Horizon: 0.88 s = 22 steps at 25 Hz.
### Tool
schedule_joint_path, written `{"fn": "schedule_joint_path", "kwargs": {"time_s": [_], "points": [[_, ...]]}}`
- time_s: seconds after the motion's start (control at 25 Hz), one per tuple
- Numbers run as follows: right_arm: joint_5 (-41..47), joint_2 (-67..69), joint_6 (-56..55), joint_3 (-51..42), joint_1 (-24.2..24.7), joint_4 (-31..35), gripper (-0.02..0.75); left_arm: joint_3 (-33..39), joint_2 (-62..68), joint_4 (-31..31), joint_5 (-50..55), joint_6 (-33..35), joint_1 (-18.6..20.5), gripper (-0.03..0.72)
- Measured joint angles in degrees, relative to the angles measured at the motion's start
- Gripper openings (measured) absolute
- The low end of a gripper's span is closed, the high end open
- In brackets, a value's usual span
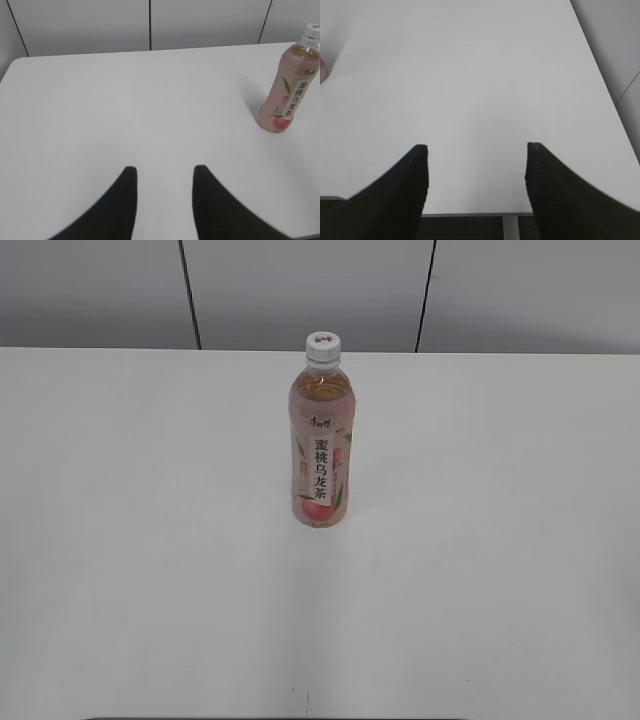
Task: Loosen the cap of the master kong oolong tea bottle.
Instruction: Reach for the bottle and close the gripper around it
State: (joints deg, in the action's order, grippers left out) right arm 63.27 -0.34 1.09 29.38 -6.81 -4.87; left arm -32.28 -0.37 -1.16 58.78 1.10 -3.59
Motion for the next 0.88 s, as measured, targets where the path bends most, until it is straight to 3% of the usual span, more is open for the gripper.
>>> {"fn": "schedule_joint_path", "kwargs": {"time_s": [0.88], "points": [[0.0,0.0,0.0,0.0,0.0,0.0,0.466,0.0,0.0,-0.8,0.0,0.0,0.0,0.241]]}}
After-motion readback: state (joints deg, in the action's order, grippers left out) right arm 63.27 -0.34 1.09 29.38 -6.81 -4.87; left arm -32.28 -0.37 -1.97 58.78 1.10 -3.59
